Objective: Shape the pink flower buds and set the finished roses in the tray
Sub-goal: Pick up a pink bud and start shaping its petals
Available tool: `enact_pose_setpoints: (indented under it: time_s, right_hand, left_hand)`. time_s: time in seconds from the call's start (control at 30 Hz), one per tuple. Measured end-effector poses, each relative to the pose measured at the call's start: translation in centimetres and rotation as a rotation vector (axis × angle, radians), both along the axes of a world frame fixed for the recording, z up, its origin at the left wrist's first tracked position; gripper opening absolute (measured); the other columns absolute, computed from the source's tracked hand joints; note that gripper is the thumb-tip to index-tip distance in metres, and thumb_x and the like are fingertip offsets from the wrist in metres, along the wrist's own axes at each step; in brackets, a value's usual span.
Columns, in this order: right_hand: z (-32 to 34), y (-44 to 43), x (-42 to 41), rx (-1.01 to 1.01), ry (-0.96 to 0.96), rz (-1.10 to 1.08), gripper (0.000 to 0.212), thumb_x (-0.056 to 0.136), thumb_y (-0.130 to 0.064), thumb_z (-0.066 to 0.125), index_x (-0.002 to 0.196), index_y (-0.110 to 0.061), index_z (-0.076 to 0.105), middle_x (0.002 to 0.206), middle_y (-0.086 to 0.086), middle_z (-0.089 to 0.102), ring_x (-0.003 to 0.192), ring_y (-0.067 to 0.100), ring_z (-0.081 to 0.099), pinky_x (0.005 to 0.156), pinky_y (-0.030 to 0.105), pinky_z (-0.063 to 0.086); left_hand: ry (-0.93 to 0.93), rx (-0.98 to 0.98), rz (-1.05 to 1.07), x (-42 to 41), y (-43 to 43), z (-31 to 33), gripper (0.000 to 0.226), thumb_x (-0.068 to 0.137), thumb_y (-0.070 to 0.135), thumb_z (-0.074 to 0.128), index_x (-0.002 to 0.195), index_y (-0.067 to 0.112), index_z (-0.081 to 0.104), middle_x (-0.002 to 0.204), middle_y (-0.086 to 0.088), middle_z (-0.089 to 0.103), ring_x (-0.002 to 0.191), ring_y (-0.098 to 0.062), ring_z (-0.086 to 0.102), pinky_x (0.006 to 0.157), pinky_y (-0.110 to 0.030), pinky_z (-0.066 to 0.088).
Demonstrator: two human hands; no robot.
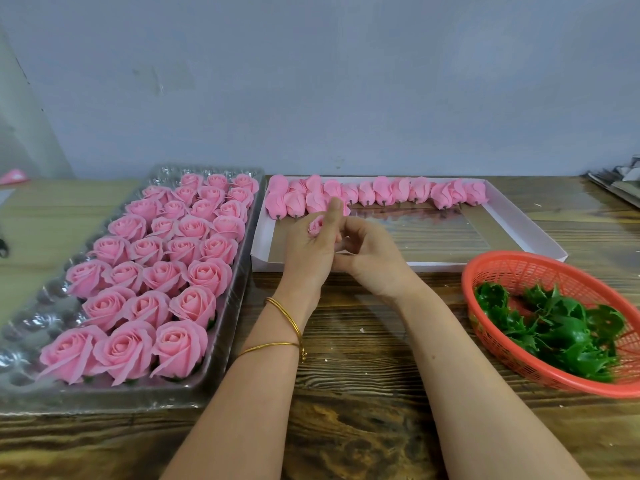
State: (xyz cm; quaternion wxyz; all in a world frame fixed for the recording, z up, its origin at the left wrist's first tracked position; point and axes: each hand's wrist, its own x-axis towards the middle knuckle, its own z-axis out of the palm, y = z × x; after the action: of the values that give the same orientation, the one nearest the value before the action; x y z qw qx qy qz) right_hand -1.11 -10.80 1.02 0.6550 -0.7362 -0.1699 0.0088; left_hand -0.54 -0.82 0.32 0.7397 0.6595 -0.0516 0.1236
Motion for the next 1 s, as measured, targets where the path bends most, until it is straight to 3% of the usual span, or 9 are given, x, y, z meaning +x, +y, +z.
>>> enact_pose_setpoints:
  time_s: [0.07,0.2,0.3,0.4,0.47,0.53,0.7,0.83,1.0]
  right_hand:
    - [0.1,-0.04,-0.13,0.008,0.004,0.016,0.04,0.078,0.016,0.066,0.111,-0.006,0.063,0.097,0.009,0.071,0.091,0.014,0.067,0.084,0.025,0.055]
    - [0.38,-0.12,-0.35,0.026,0.021,0.065,0.045,0.081,0.016,0.063,0.118,-0.008,0.062,0.108,0.008,0.072,0.107,0.018,0.067,0.092,0.028,0.054]
    - [0.34,-0.18,-0.51,0.058,0.043,0.085,0.044,0.081,0.016,0.061,0.113,-0.015,0.065,0.11,0.015,0.071,0.108,0.024,0.066,0.093,0.033,0.055]
    - [0.43,-0.2,-0.61,0.065,0.047,0.089,0.043,0.08,0.016,0.062,0.104,-0.019,0.067,0.096,0.012,0.07,0.093,0.017,0.067,0.086,0.025,0.056]
    - [0.53,-0.28,-0.52,0.05,0.05,0.076,0.04,0.078,0.017,0.064,0.102,-0.015,0.066,0.088,0.009,0.066,0.084,0.014,0.063,0.086,0.03,0.054]
    - [0.58,-0.27,-0.46,0.02,0.046,0.065,0.04,0.076,0.019,0.066,0.102,-0.012,0.065,0.086,0.006,0.065,0.079,0.011,0.062,0.082,0.029,0.054]
    - [0.47,0.04,-0.34,-0.02,0.009,-0.008,0.034,0.074,0.016,0.071,0.093,-0.009,0.058,0.084,0.003,0.06,0.071,0.008,0.06,0.066,0.016,0.05]
    - [0.2,-0.09,-0.15,0.009,0.002,-0.014,0.033,0.074,0.017,0.07,0.087,-0.012,0.061,0.084,0.008,0.062,0.076,0.013,0.061,0.073,0.022,0.055]
    - [0.03,-0.26,-0.1,0.066,0.027,0.062,0.035,0.081,0.017,0.059,0.102,-0.01,0.067,0.082,0.005,0.066,0.083,0.015,0.064,0.089,0.04,0.056]
  left_hand:
    - [-0.026,0.017,-0.022,-0.17,0.13,0.09,0.049,0.08,0.055,0.063,0.073,0.007,0.063,0.069,-0.009,0.061,0.071,-0.018,0.064,0.066,-0.025,0.055]
    - [-0.029,0.017,-0.025,-0.27,0.38,0.17,0.036,0.084,0.034,0.071,0.088,-0.002,0.068,0.084,-0.017,0.07,0.085,-0.029,0.069,0.075,-0.037,0.058]
    - [-0.039,0.04,-0.004,-0.19,0.49,0.16,0.029,0.085,0.029,0.072,0.087,0.0,0.07,0.084,-0.018,0.07,0.078,-0.024,0.069,0.074,-0.038,0.057]
    - [-0.047,0.054,-0.001,0.01,0.44,-0.13,0.024,0.089,0.03,0.068,0.074,0.012,0.071,0.069,-0.006,0.068,0.069,-0.013,0.066,0.063,-0.026,0.056]
    - [-0.026,0.047,-0.003,0.14,0.29,-0.19,0.033,0.092,0.031,0.063,0.059,0.027,0.067,0.057,0.007,0.062,0.062,-0.006,0.064,0.059,-0.019,0.053]
    - [0.004,0.031,-0.001,0.21,0.12,-0.19,0.039,0.094,0.035,0.059,0.056,0.031,0.066,0.056,0.008,0.062,0.064,-0.007,0.066,0.061,-0.021,0.054]
    - [0.054,-0.048,0.015,0.47,0.05,-0.36,0.043,0.093,0.047,0.057,0.085,0.005,0.067,0.081,-0.016,0.071,0.08,-0.023,0.071,0.075,-0.034,0.058]
    - [0.013,-0.037,0.006,0.28,0.12,-0.22,0.052,0.091,0.045,0.061,0.088,-0.007,0.06,0.081,-0.022,0.065,0.077,-0.023,0.067,0.073,-0.035,0.055]
    - [-0.011,-0.02,-0.017,0.15,0.33,-0.27,0.026,0.09,0.033,0.066,0.08,0.009,0.07,0.074,-0.002,0.072,0.074,-0.013,0.071,0.061,-0.019,0.053]
